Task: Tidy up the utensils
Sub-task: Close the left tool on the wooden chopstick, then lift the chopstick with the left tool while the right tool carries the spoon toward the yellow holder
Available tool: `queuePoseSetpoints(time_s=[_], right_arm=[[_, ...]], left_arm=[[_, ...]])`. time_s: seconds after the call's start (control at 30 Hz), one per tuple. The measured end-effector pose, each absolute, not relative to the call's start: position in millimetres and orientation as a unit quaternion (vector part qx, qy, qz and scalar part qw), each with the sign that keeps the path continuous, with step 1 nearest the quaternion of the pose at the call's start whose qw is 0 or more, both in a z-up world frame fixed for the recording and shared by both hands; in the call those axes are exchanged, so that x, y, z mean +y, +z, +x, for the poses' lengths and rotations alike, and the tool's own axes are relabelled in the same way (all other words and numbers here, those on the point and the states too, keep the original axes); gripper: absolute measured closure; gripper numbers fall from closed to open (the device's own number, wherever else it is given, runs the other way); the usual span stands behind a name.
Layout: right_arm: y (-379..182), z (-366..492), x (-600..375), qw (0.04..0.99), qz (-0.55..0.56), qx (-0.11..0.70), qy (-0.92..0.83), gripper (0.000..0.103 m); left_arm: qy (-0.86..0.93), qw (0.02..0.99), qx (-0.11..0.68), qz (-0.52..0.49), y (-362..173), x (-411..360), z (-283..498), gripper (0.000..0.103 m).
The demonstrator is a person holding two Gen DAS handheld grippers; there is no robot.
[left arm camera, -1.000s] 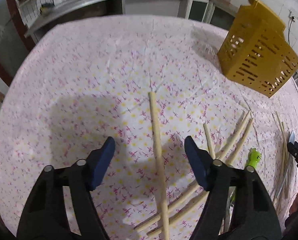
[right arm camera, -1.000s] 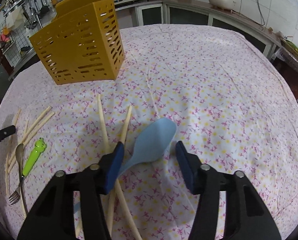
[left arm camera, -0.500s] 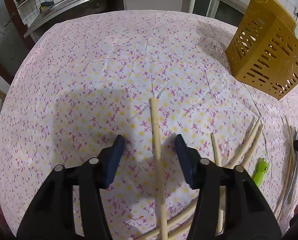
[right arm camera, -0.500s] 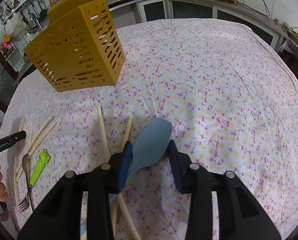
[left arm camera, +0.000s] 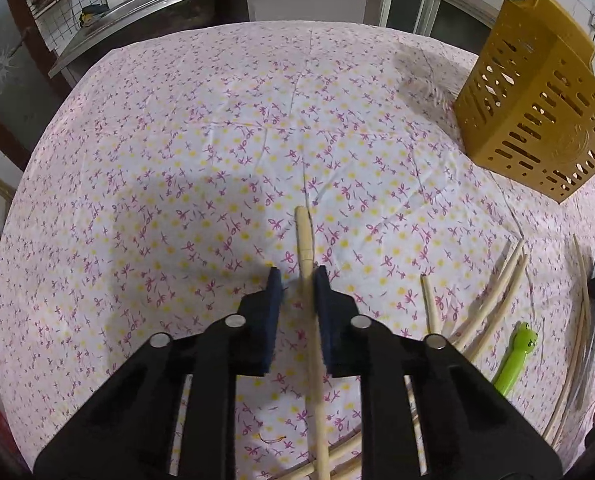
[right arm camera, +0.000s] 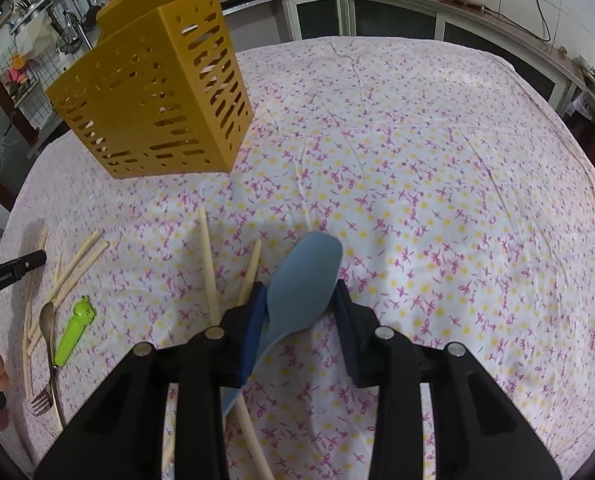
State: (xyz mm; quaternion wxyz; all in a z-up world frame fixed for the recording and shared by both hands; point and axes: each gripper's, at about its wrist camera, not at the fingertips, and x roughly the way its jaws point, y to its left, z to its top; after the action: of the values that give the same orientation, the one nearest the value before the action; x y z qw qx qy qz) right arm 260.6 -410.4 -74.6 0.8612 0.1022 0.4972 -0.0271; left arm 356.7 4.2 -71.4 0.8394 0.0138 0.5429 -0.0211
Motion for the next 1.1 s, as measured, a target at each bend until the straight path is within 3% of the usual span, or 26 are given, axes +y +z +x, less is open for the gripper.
queuePoseSetpoints(time_s=[0.17, 0.57, 1.1], right_arm=[[-67.3, 256.5, -410.0, 0.868, 0.088, 0.487, -0.032, 0.068], [-37.4, 236.8, -401.8, 0.913, 0.042, 0.405, -0.038, 0.068], [-0.3, 216.1, -385.0, 0.954, -0.003, 0.298, -0.040, 0.068]], left_arm=[[-0.022, 0.841, 0.541, 0.013, -71.1, 4.6, 348.5, 0.099], [-0.049, 0.853, 0.519, -0.018, -62.0, 6.2, 329.4, 0.099], [-0.112, 0.929, 0.350, -0.045, 30.3, -4.1, 276.1, 0.099]])
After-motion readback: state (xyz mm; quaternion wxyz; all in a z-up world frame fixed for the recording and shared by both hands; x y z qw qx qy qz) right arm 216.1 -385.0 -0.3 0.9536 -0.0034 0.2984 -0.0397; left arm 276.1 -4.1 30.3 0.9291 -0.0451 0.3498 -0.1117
